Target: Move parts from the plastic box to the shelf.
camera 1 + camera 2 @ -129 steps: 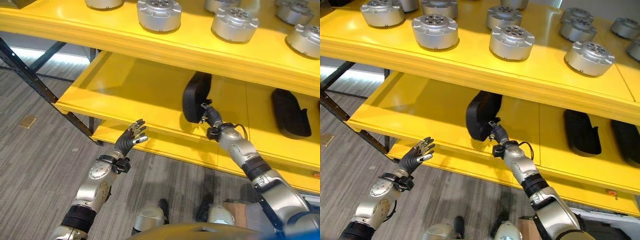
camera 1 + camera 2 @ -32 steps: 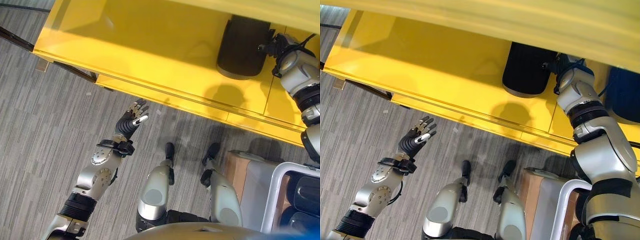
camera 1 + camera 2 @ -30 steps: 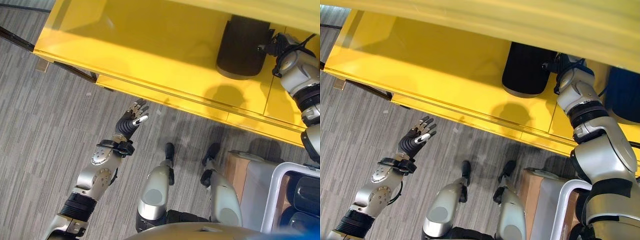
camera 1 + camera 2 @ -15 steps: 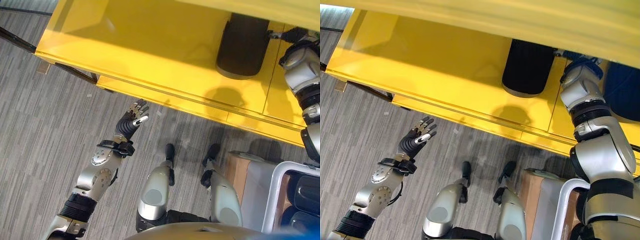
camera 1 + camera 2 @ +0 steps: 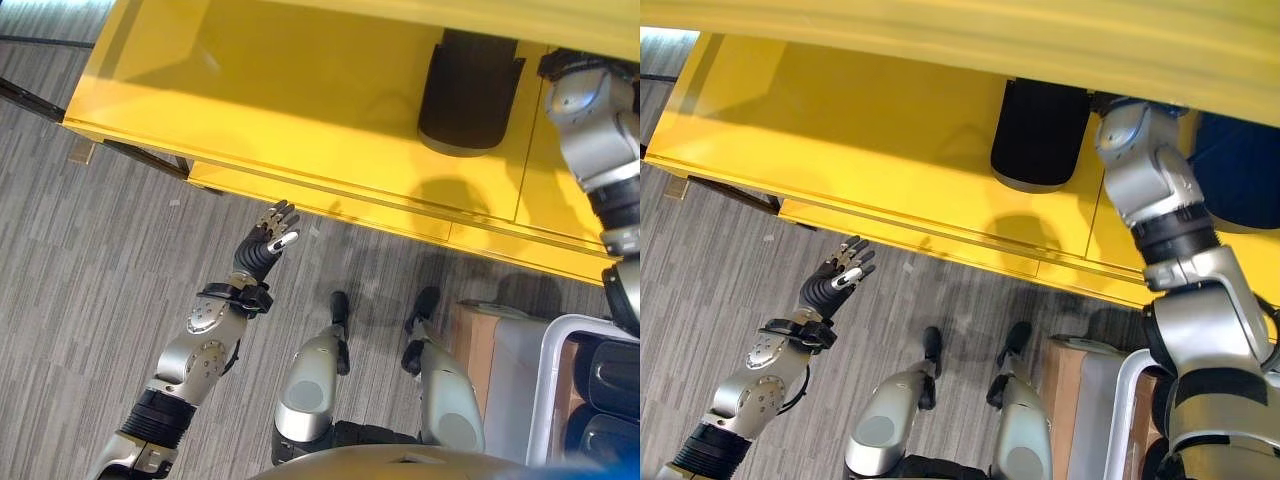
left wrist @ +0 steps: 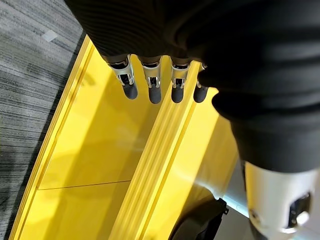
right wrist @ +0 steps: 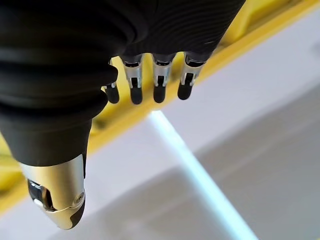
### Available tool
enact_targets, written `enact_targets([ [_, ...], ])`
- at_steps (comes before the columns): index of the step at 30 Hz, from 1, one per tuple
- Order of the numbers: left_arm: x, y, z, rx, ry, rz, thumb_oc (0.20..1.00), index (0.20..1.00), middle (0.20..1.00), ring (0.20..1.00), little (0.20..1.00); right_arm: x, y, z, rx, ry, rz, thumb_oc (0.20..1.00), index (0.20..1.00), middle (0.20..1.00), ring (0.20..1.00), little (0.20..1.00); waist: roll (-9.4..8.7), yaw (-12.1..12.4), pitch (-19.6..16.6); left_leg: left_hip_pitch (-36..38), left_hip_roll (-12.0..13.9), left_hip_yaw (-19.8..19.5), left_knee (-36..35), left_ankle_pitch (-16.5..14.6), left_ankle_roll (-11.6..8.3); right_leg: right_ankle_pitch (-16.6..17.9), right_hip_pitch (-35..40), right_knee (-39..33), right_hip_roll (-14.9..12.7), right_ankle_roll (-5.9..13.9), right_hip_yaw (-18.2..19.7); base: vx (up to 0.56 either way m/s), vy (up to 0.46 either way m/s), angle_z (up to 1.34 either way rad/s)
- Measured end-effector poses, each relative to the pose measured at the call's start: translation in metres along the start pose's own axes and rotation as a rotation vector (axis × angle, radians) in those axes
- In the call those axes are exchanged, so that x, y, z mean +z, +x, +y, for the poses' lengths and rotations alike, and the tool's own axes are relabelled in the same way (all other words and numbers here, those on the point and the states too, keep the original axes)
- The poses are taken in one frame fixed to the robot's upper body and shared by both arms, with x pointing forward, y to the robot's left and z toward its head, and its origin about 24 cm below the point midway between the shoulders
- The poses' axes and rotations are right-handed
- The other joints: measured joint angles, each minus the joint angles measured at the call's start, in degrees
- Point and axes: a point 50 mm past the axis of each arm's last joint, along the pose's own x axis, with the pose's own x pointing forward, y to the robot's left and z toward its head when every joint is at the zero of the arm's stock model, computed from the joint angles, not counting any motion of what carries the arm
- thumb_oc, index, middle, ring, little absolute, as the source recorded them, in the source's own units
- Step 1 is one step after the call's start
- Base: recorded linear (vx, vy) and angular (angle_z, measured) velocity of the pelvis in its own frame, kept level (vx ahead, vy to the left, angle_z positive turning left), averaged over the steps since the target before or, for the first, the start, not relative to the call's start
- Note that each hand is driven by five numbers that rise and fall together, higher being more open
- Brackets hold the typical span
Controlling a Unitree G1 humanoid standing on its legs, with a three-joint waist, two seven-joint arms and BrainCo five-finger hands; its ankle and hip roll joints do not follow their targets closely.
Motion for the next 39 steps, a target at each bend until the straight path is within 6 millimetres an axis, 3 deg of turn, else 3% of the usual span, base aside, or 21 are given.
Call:
enact_targets([
  [3,-0.004,-0.003,-0.006,-0.01,-0.032,-0.006,1.0,1.0,1.0,1.0,1.0,0.029,-0.054,0.026,0.248,0.188,-0.109,1.0,1.0,1.0,1.0,1.0,0.02,-0.85,0.01,-0.09,0.03,0.07,-0.06,-0.02,0.02,-0.02,-0.19,0.05,0.02,0.0,0.47,0.0,0.0,0.0],
  [5,-0.008,-0.007,-0.009,-0.02,-0.04,-0.003,1.0,1.0,1.0,1.0,1.0,0.03,-0.107,0.055,0.539,0.247,-0.124,1.0,1.0,1.0,1.0,1.0,0.01,-1.3,0.01,-0.31,0.19,0.19,-0.06,-0.14,0.07,-0.05,-0.52,0.05,0.01,0.04,0.65,0.0,0.0,0.0],
  [6,-0.009,-0.01,-0.006,-0.009,-0.043,0.0,1.0,1.0,1.0,1.0,1.0,0.032,-0.145,0.064,0.758,0.304,-0.119,1.0,1.0,1.0,1.0,1.0,-0.01,-1.61,0.02,-0.74,0.23,0.24,-0.14,-0.18,0.08,-0.11,-0.99,0.03,0.0,0.13,0.65,-0.01,-0.037,0.01],
  [9,-0.004,-0.015,-0.005,0.001,-0.043,-0.027,1.0,1.0,1.0,1.0,1.0,0.068,-0.181,0.046,0.974,0.447,-0.314,1.0,1.0,1.0,1.0,1.0,-0.12,-3.0,0.08,-2.57,0.46,0.49,0.15,-0.03,0.15,-0.41,-2.85,0.16,0.09,0.64,0.65,-0.03,-0.066,-0.03],
  [12,0.0,-0.014,-0.006,-0.008,-0.035,-0.051,1.0,1.0,1.0,1.0,1.0,0.083,-0.185,0.033,1.038,0.459,-0.442,1.0,1.0,1.0,1.0,1.0,-0.45,-3.59,0.16,-2.87,1.08,0.38,0.54,-0.14,-0.07,-0.43,-3.0,0.45,0.65,0.68,0.66,-0.04,-0.059,-0.03],
  [16,0.0,-0.018,-0.003,0.005,-0.024,-0.054,1.0,1.0,1.0,1.0,1.0,0.066,-0.184,0.033,1.127,0.337,-0.458,1.0,1.0,1.0,1.0,1.0,-2.3,-3.68,0.32,-3.57,1.67,0.33,1.01,-0.16,-0.61,-0.46,-3.31,-0.15,1.58,0.72,0.66,-0.02,-0.054,-0.03],
  [20,-0.003,-0.023,0.0,0.02,-0.025,-0.053,1.0,1.0,1.0,1.0,1.0,0.057,-0.187,0.03,1.132,0.327,-0.434,1.0,1.0,1.0,1.0,1.0,-4.05,-3.94,0.47,-3.94,2.19,0.4,1.14,-0.2,-0.83,-0.46,-3.7,-0.13,2.09,0.72,0.69,0.0,-0.016,-0.02],
  [26,0.0,-0.022,0.0,0.024,-0.023,-0.079,1.0,1.0,1.0,1.0,1.0,0.045,-0.192,0.036,1.103,0.202,-0.412,1.0,1.0,1.0,1.0,1.0,-4.2,-3.91,0.51,-3.91,2.37,0.48,1.1,-0.33,-1.0,-0.47,-3.67,-0.21,2.28,0.72,0.81,0.0,0.0,0.0],
  [28,0.0,-0.023,0.002,0.03,-0.022,-0.083,1.0,1.0,1.0,1.0,1.0,0.018,-0.19,0.044,1.105,0.085,-0.324,1.0,1.0,1.0,1.0,1.0,-4.23,-3.71,0.52,-3.59,2.37,0.43,1.09,-0.41,-0.98,-0.5,-3.27,-0.24,2.3,0.76,0.81,0.04,-0.01,0.02],
  [30,0.001,-0.025,0.004,0.038,-0.018,-0.081,1.0,1.0,1.0,1.0,1.0,0.009,-0.189,0.044,1.107,0.034,-0.298,1.0,1.0,1.0,1.0,1.0,-4.26,-3.74,0.53,-3.36,2.38,0.42,1.05,-0.46,-0.98,-0.58,-3.04,-0.25,2.3,0.85,0.82,0.02,-0.005,0.0],
  [39,0.001,-0.026,0.006,0.046,-0.017,-0.08,1.0,1.0,1.0,1.0,1.0,0.012,-0.183,0.042,1.042,0.038,-0.286,1.0,1.0,1.0,1.0,1.0,-4.27,-3.21,0.53,-2.74,2.39,0.29,1.08,-0.5,-0.97,-0.57,-2.35,-0.33,2.33,0.83,0.83,0.0,0.0,0.0],
])
